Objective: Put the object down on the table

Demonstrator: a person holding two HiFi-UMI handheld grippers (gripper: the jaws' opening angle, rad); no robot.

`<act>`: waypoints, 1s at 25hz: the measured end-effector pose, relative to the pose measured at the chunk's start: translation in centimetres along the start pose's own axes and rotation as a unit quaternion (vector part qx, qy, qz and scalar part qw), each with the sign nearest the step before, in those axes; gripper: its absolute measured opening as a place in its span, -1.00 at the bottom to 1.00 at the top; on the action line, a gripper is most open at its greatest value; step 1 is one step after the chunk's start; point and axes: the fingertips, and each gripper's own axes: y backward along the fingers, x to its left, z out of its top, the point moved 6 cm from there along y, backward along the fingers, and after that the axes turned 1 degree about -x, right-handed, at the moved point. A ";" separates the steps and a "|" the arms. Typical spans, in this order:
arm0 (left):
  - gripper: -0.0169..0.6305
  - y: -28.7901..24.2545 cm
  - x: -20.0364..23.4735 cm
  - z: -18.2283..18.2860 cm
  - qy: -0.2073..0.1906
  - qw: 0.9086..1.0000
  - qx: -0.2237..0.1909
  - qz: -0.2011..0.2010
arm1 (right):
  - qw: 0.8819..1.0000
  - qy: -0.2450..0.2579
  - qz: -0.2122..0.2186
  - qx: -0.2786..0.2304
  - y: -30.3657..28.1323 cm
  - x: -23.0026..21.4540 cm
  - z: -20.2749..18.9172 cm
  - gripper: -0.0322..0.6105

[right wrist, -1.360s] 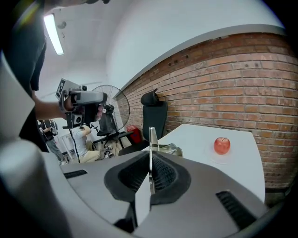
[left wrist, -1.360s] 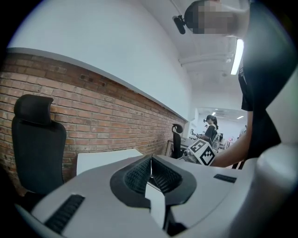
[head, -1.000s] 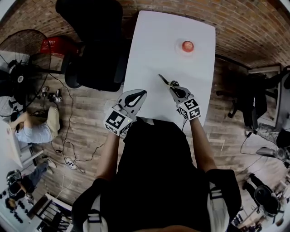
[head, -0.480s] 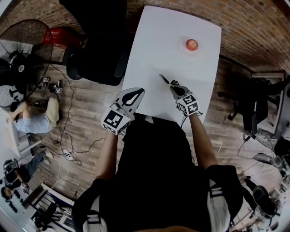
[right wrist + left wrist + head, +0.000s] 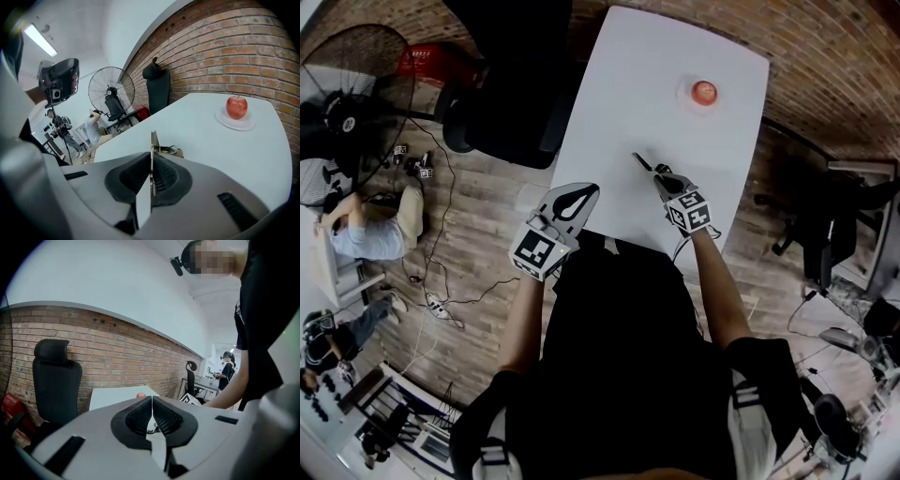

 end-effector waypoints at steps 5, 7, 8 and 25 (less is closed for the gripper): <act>-0.88 -0.3 -0.6 0.1 0.004 1.000 -0.005 0.008 | 1.000 -0.006 0.007 0.002 -0.2 -0.5 0.0 -0.90; -0.88 -0.4 -0.9 0.1 0.008 1.000 -0.006 0.008 | 1.000 -0.007 0.009 0.008 -0.5 -0.6 -0.1 -0.90; -0.88 -0.4 -0.9 0.0 0.006 1.000 -0.003 0.007 | 1.000 -0.007 0.010 0.011 -0.7 -0.7 0.0 -0.89; -0.88 -0.4 -1.1 0.1 0.004 1.000 -0.002 0.005 | 0.999 -0.011 0.002 0.046 -3.0 -1.2 -0.2 -0.88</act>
